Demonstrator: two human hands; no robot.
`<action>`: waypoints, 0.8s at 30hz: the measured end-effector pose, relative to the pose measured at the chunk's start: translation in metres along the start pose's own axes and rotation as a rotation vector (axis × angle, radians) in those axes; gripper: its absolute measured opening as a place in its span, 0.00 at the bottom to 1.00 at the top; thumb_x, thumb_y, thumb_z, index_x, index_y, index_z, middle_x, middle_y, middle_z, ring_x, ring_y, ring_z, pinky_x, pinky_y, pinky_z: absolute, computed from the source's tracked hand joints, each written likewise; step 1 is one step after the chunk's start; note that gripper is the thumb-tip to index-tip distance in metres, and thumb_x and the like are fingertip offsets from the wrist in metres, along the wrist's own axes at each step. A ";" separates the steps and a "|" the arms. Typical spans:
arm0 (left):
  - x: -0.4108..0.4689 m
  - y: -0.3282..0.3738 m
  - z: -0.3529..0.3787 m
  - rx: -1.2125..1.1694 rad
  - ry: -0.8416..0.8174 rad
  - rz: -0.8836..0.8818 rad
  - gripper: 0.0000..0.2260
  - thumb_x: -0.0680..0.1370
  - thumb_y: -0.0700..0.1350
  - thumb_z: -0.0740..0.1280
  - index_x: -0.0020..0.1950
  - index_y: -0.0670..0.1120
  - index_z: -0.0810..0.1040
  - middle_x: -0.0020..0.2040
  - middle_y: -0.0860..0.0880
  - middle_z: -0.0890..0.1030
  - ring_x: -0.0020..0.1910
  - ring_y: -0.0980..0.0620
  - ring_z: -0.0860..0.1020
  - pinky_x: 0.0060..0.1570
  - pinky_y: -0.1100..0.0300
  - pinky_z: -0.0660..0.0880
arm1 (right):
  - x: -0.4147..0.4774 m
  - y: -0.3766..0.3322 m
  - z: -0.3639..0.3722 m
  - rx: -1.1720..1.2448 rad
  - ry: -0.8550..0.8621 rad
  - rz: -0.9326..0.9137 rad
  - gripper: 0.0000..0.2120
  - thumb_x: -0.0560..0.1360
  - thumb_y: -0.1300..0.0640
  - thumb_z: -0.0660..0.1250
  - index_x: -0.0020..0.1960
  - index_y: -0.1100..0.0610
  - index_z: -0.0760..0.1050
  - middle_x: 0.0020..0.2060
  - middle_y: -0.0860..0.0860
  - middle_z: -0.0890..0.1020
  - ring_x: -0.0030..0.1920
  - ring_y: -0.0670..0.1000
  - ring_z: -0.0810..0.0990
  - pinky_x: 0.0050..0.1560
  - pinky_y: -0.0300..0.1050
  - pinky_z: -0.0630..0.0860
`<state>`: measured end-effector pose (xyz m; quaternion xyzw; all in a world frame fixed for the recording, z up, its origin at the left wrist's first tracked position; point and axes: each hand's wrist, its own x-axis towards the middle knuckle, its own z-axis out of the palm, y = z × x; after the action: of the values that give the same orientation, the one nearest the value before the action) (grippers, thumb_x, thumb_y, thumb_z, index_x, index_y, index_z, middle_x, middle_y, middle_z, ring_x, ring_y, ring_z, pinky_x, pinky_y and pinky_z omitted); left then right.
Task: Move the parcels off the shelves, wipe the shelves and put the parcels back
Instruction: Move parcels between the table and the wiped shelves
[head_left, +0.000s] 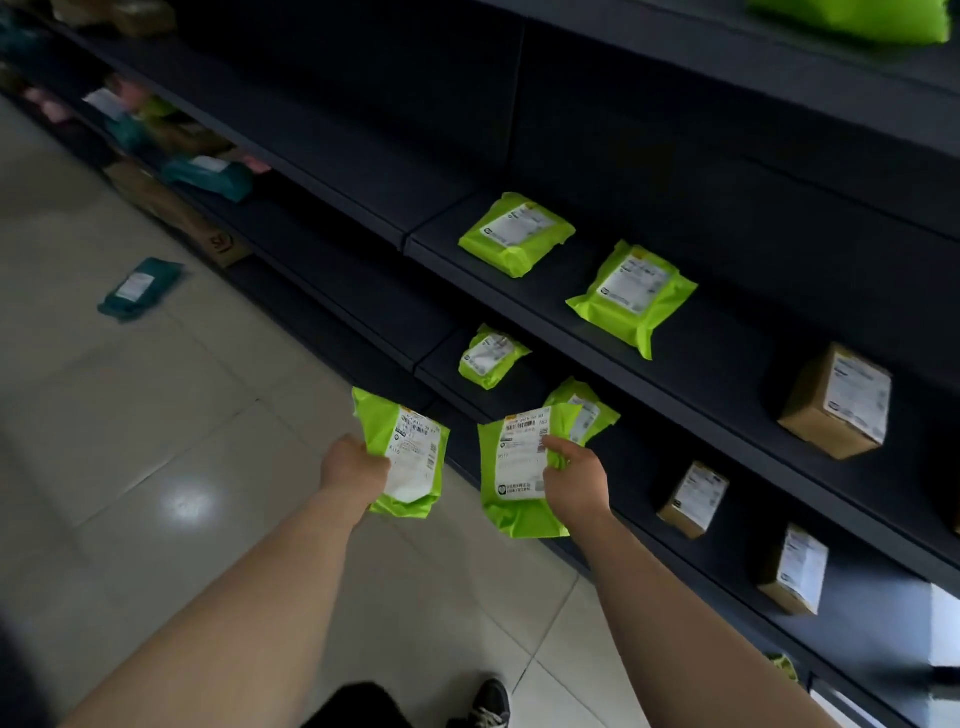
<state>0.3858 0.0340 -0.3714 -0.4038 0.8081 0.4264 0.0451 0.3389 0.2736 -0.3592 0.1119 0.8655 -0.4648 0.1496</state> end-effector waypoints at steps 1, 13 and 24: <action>0.009 0.000 0.000 0.011 -0.009 -0.009 0.05 0.71 0.34 0.65 0.45 0.34 0.78 0.45 0.36 0.81 0.45 0.39 0.79 0.40 0.55 0.72 | 0.006 -0.002 0.005 -0.002 -0.002 0.005 0.25 0.73 0.71 0.56 0.64 0.53 0.76 0.61 0.52 0.77 0.51 0.52 0.79 0.38 0.34 0.72; 0.154 0.002 -0.020 0.075 -0.138 0.013 0.05 0.73 0.35 0.65 0.48 0.35 0.76 0.47 0.36 0.80 0.45 0.41 0.78 0.40 0.58 0.68 | 0.058 -0.027 0.112 0.127 0.199 0.251 0.21 0.76 0.68 0.58 0.63 0.50 0.75 0.46 0.55 0.80 0.28 0.47 0.71 0.21 0.35 0.65; 0.254 -0.037 0.031 0.138 -0.254 0.078 0.10 0.75 0.34 0.61 0.53 0.36 0.77 0.52 0.37 0.80 0.52 0.38 0.78 0.44 0.56 0.70 | 0.110 0.022 0.198 0.131 0.295 0.380 0.20 0.76 0.68 0.57 0.62 0.51 0.74 0.48 0.53 0.80 0.32 0.47 0.74 0.21 0.34 0.66</action>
<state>0.2326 -0.1110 -0.5211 -0.3110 0.8383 0.4190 0.1581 0.2745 0.1260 -0.5199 0.3490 0.8093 -0.4620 0.0988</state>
